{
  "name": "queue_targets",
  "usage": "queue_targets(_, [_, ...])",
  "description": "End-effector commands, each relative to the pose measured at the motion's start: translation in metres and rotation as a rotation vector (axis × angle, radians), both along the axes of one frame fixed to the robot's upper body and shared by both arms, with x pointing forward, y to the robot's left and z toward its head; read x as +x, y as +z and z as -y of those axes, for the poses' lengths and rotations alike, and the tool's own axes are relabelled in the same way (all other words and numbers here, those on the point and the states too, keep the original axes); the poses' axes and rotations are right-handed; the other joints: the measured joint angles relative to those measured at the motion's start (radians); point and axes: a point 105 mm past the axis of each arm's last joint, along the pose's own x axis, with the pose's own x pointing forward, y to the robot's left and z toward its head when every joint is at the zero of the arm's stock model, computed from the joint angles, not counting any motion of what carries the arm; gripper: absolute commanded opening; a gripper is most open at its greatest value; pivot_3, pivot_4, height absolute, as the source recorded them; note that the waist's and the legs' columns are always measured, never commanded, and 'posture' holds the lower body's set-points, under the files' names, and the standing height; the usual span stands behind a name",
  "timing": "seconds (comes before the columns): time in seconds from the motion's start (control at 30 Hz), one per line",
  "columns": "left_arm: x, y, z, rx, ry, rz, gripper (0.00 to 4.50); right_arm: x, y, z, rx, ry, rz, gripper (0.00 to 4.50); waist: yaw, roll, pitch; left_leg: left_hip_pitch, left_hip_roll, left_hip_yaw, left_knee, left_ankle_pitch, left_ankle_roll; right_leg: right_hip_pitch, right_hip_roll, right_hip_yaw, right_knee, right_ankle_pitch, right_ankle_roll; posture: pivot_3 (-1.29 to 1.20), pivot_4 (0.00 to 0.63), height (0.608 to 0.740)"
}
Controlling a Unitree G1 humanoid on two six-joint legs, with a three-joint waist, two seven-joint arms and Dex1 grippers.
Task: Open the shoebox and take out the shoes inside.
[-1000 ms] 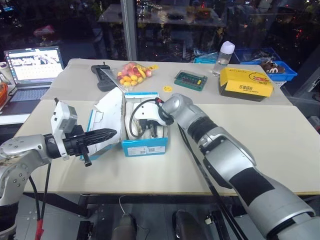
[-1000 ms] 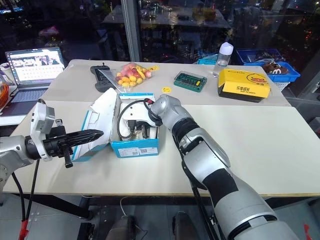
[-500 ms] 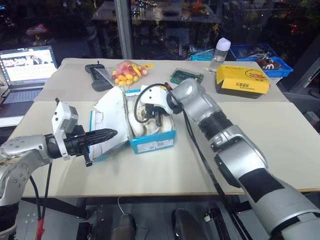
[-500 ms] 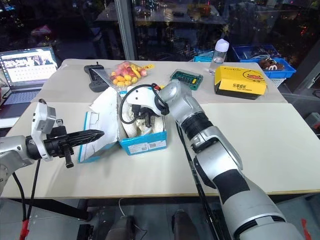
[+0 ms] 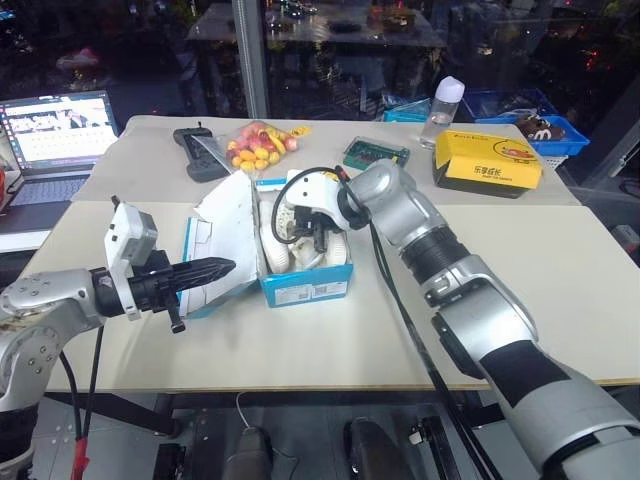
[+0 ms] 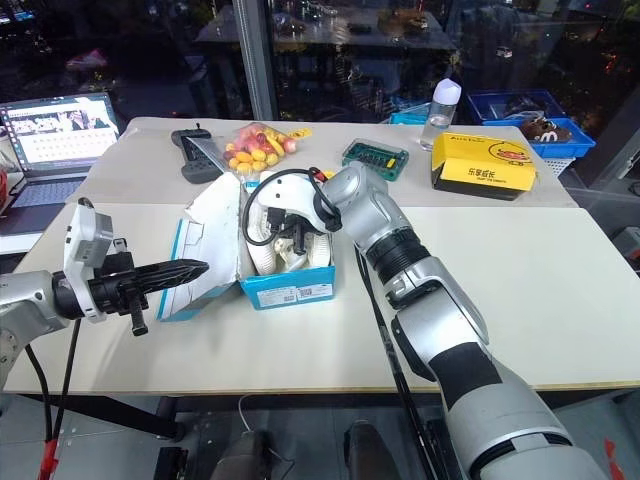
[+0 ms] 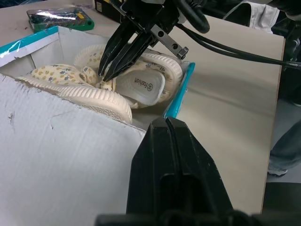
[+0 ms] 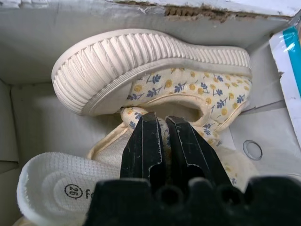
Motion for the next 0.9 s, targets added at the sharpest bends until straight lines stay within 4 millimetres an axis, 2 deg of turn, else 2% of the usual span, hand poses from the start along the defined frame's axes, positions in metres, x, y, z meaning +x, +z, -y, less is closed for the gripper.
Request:
queue_targets(0.03, [-0.002, 0.009, 0.003, 0.008, -0.017, 0.041, 0.00, 0.004, 0.010, 0.004, 0.004, -0.009, 0.066, 1.66, 0.000, 0.000, 0.000, 0.000, 0.000, 0.000, 0.000, 0.000, 0.000, 0.000, 0.000, 0.000, 0.000, 0.000, 0.000, 0.00, 0.150, 0.664])
queue_targets(0.1, [-0.002, 0.009, 0.003, 0.007, -0.016, 0.040, 0.00, 0.003, 0.011, 0.005, -0.026, 0.015, 0.094, 2.32, 0.001, 0.000, 0.000, 0.000, 0.000, 0.000, 0.000, 0.000, 0.000, 0.000, 0.000, 0.000, 0.000, 0.000, 0.000, 0.00, 0.150, 0.664])
queue_targets(0.27, [-0.002, 0.008, 0.004, 0.004, -0.019, 0.038, 0.00, -0.001, 0.016, 0.007, -0.073, 0.065, 0.108, 2.32, 0.001, 0.000, 0.000, 0.000, 0.000, 0.000, 0.000, 0.000, 0.000, 0.000, 0.000, 0.000, 0.000, 0.000, 0.000, 0.00, 0.150, 0.664])
queue_targets(0.37, [-0.001, 0.008, 0.005, 0.002, -0.020, 0.040, 0.00, 0.007, 0.005, 0.018, -0.167, 0.051, 0.135, 2.32, 0.002, 0.000, 0.000, 0.000, 0.000, 0.000, 0.000, 0.000, 0.000, 0.000, 0.000, 0.000, 0.000, 0.000, 0.000, 0.00, 0.150, 0.664])
queue_targets(0.47, [0.000, 0.008, 0.006, -0.003, -0.023, 0.041, 0.00, 0.013, -0.010, 0.019, -0.214, 0.031, 0.137, 2.32, 0.002, 0.000, 0.000, 0.000, 0.000, 0.000, 0.000, 0.000, 0.000, 0.001, 0.000, 0.000, 0.000, 0.000, 0.000, 0.00, 0.150, 0.664])
queue_targets(0.67, [-0.001, 0.008, 0.007, -0.008, -0.024, 0.039, 0.00, 0.020, -0.029, 0.011, -0.252, 0.009, 0.158, 2.32, 0.000, 0.000, 0.000, 0.000, 0.000, 0.000, 0.000, 0.000, 0.000, 0.001, 0.000, 0.000, 0.000, 0.000, 0.000, 0.00, 0.150, 0.664])
queue_targets(0.9, [-0.002, 0.008, 0.007, -0.005, -0.019, 0.039, 0.00, 0.025, -0.016, -0.010, -0.100, -0.061, 0.171, 2.32, -0.003, 0.000, 0.000, 0.001, 0.000, 0.000, 0.000, 0.000, 0.000, 0.001, 0.000, 0.000, 0.001, 0.000, 0.000, 0.00, 0.150, 0.664])
